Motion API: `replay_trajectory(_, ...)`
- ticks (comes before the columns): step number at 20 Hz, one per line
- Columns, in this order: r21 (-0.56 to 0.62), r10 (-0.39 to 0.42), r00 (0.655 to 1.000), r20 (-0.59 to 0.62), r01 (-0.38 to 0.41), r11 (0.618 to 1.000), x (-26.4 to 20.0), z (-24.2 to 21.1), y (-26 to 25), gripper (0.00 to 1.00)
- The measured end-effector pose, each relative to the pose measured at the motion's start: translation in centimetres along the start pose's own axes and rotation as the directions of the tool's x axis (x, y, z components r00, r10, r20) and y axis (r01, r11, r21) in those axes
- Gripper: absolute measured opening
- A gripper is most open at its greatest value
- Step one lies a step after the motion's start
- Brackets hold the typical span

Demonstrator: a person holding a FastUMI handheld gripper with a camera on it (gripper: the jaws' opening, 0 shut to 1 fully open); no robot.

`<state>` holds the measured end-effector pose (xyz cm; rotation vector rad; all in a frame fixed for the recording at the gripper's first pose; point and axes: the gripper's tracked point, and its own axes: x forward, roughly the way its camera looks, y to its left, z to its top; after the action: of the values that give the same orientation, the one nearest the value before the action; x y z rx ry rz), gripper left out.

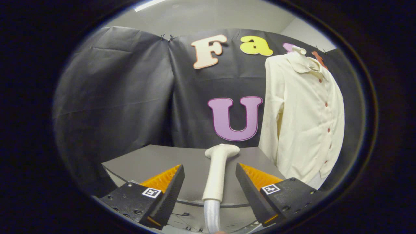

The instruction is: Iron the clothes twice with a garment steamer, once on the left side and once on the right side.

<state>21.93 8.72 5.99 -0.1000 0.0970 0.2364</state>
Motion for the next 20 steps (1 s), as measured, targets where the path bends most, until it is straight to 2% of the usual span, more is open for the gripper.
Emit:
replay_trajectory(3, 0.013, 0.007, 0.999, -0.049, -0.007, 1.0, 2.5, -0.2, 0.2, 0.97)
replay_trajectory(7, 0.01, -0.026, 0.985, -0.168, 0.028, 1.0, 6.1, -2.3, -0.6, 0.97)
replay_trajectory(10, 0.008, -0.065, 0.961, -0.267, 0.07, 0.998, 7.4, -3.4, -1.8, 0.97)
replay_trajectory(14, 0.02, -0.064, 0.924, -0.377, 0.077, 0.997, 8.7, -4.6, -2.3, 0.96)
replay_trajectory(15, 0.005, -0.074, 0.917, -0.392, 0.082, 0.997, 9.1, -4.8, -2.6, 0.94)
replay_trajectory(17, -0.035, -0.05, 0.887, -0.459, 0.038, 0.999, 9.6, -6.0, -1.9, 0.76)
replay_trajectory(18, -0.052, -0.031, 0.87, -0.491, 0.006, 0.999, 9.3, -6.4, -1.3, 0.71)
replay_trajectory(19, -0.065, -0.036, 0.882, -0.469, 0.006, 0.998, 10.2, -6.2, -1.2, 0.65)
replay_trajectory(20, -0.058, -0.032, 0.868, -0.495, 0.004, 0.998, 9.2, -6.0, -0.8, 0.59)
